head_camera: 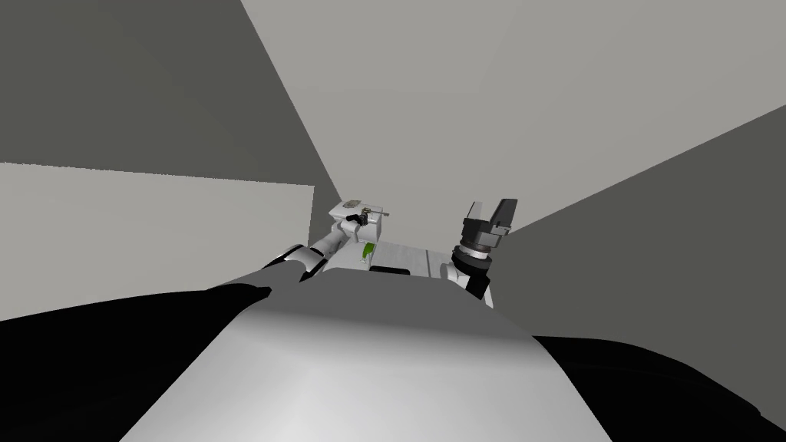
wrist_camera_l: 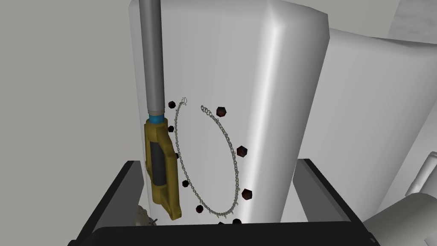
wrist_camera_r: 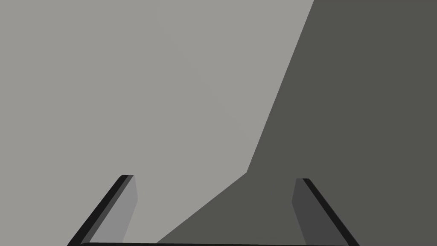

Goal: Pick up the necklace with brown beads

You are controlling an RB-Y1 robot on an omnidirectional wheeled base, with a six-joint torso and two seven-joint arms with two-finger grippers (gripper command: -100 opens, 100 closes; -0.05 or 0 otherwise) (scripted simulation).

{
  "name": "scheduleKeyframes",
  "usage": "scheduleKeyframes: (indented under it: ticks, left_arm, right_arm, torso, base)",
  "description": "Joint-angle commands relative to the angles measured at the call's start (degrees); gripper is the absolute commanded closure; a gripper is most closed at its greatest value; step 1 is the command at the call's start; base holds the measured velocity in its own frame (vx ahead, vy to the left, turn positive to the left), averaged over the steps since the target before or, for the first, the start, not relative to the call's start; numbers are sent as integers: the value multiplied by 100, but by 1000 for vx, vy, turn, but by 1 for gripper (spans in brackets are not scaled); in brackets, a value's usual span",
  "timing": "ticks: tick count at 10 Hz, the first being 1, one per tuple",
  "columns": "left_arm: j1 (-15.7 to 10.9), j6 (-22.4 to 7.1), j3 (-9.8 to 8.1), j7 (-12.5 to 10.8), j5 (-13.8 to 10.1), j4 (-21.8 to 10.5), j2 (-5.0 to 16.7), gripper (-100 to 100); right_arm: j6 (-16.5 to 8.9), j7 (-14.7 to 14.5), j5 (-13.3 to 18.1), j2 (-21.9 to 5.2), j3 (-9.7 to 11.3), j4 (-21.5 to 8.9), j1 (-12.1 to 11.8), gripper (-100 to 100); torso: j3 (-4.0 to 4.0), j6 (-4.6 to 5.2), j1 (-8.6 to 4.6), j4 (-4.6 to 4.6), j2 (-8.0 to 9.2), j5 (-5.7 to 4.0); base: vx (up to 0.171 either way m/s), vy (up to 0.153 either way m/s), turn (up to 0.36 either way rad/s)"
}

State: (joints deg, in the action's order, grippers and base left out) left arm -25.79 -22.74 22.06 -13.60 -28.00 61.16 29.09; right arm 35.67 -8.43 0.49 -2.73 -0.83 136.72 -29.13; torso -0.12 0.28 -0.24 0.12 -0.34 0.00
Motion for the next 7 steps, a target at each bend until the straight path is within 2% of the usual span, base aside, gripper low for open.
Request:
scheduleKeyframes:
  ticks: [1,2,3,4,7]
  left_arm:
    - [-286,40,47,37,-27,-286,-49,-100]
    - [-369,40,47,37,-27,-448,-49,-100]
    - [-308,39,43,39,-25,-346,-49,-100]
    - [-318,36,42,35,-19,-363,-52,100]
    - [-304,27,49,36,-21,-368,-56,100]
  right_arm:
    - [0,0,0,0,0,0,0,0]
    - [0,0,0,0,0,0,1,0]
    - [0,0,0,0,0,0,0,0]
    - [0,0,0,0,0,0,-1,0]
    - [0,0,0,0,0,0,-1,0]
  torso:
    - [0,0,0,0,0,0]
    - [5,2,4,3,6,0]
    - [-5,1,7,-1,-13,1]
    - [-13,0,6,-4,-25,1]
    - [-12,2,1,4,-31,-4]
  base:
    - [-116,1,-5]
    - [-34,9,-44]
    - [0,0,0]
    - [0,0,0]
    - [-4,-1,3]
